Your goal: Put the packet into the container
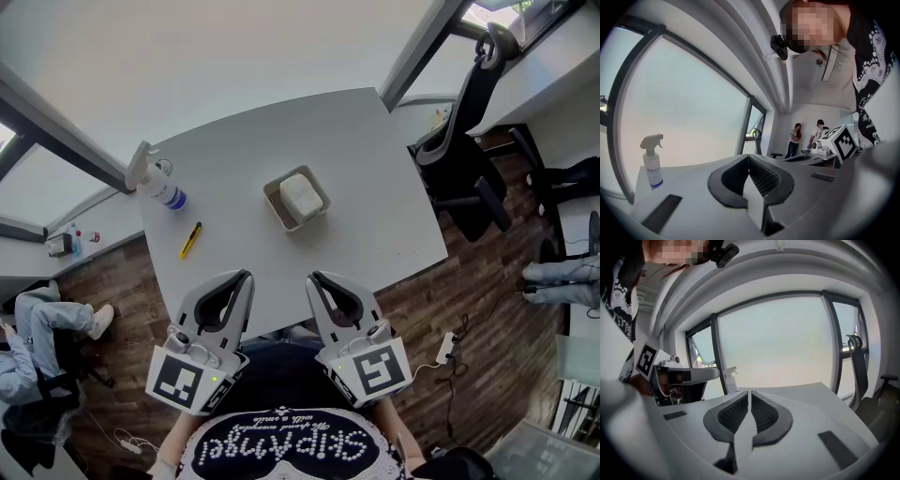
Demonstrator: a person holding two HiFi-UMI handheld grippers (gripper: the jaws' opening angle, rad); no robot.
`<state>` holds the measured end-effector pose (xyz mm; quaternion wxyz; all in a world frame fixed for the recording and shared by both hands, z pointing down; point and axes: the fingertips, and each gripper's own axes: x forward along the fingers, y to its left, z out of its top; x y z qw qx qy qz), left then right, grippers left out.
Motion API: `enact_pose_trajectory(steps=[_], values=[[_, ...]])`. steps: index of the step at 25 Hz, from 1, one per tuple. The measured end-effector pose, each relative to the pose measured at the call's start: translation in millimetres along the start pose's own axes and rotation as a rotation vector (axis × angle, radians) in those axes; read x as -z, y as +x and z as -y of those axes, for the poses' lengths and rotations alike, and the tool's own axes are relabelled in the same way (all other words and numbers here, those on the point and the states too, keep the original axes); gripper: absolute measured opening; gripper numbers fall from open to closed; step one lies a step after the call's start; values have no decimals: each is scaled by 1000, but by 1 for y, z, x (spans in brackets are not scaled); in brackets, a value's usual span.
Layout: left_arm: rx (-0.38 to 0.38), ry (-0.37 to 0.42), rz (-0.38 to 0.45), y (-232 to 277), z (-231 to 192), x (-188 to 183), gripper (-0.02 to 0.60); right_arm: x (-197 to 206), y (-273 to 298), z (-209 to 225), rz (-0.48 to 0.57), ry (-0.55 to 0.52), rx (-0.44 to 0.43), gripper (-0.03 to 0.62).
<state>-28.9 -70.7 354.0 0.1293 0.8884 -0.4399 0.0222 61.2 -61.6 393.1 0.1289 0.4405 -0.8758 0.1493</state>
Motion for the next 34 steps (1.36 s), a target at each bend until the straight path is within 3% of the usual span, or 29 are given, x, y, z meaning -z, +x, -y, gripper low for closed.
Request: enact_pose_trajectory(steps=[34], values=[[-8, -5, 5, -1, -3, 1, 8, 1, 0, 0, -15, -27, 6, 23]])
